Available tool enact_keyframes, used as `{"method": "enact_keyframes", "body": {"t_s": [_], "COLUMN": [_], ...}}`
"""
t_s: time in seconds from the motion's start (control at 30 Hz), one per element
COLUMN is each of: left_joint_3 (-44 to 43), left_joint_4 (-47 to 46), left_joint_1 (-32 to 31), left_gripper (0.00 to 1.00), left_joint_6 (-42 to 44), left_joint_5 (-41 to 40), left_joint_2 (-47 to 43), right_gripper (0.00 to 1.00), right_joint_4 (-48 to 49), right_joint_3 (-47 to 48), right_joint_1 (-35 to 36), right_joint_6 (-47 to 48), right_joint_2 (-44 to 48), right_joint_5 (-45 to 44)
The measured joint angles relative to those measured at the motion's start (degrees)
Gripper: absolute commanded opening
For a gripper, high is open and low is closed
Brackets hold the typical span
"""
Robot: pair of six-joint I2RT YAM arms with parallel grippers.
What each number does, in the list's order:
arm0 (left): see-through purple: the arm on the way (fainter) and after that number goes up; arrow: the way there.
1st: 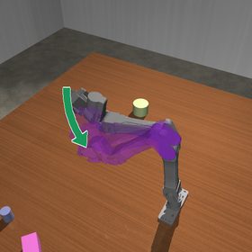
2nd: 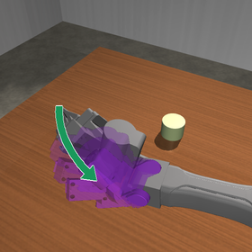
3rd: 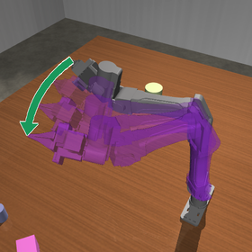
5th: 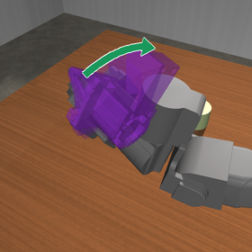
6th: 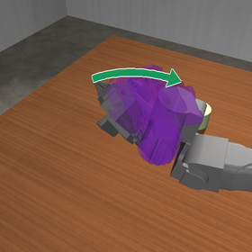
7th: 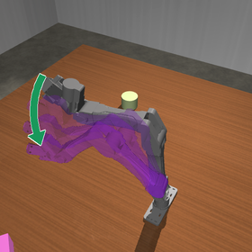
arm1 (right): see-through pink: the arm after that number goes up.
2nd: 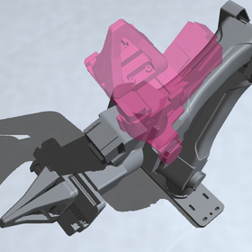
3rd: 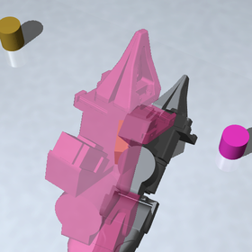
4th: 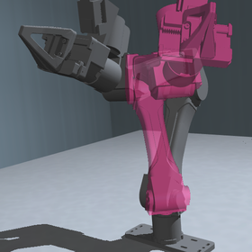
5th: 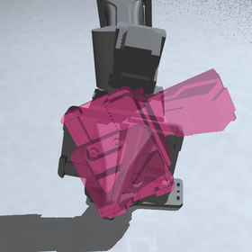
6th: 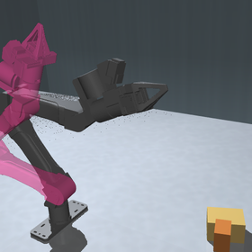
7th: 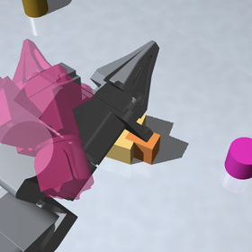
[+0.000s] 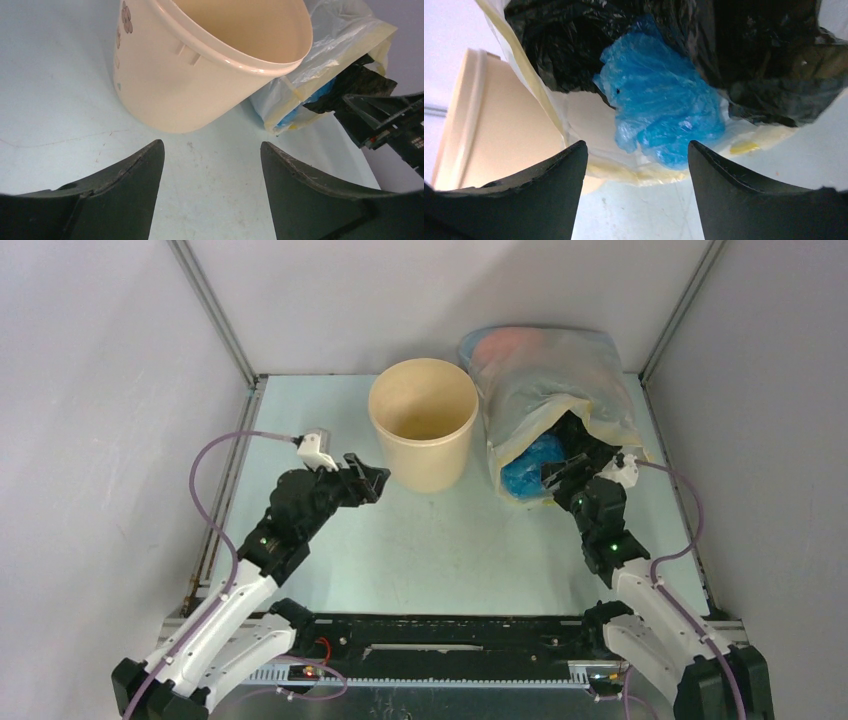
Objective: Put the trash bags into the trash bin
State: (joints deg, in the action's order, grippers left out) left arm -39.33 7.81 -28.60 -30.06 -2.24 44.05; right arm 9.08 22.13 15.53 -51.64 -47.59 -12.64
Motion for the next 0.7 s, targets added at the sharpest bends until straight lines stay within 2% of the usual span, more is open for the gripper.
{"method": "enact_keyframes", "body": {"t_s": [0.13,0.2,0.47,0.57,0.7], "left_joint_3": [4.0,5.8,12.8,16.3,20.5], "left_joint_4": [-4.9,-7.3,-14.9,-18.0,-21.8], "left_joint_1": [-0.2,-0.2,-0.3,-0.5,-0.6], "left_gripper": [0.78,0.78,0.78,0.78,0.78], "left_joint_6": [0.6,1.2,4.0,5.3,7.1], "left_joint_5": [0.5,1.0,2.0,2.1,2.1], "left_joint_2": [-2.7,-4.2,-6.7,-6.4,-5.3], "right_gripper": [0.72,0.68,0.65,0.50,0.15], "right_joint_4": [1.7,2.7,6.1,6.5,7.3], "right_joint_3": [2.3,3.0,4.6,6.7,10.6], "right_joint_1": [0.0,0.0,0.0,0.0,0.0], "right_joint_6": [-3.6,-4.9,-7.9,-8.0,-7.2], "right_joint_2": [-4.7,-7.0,-15.4,-18.3,-21.8], "right_joint_5": [-1.1,-1.2,-0.9,-0.6,0.7]}}
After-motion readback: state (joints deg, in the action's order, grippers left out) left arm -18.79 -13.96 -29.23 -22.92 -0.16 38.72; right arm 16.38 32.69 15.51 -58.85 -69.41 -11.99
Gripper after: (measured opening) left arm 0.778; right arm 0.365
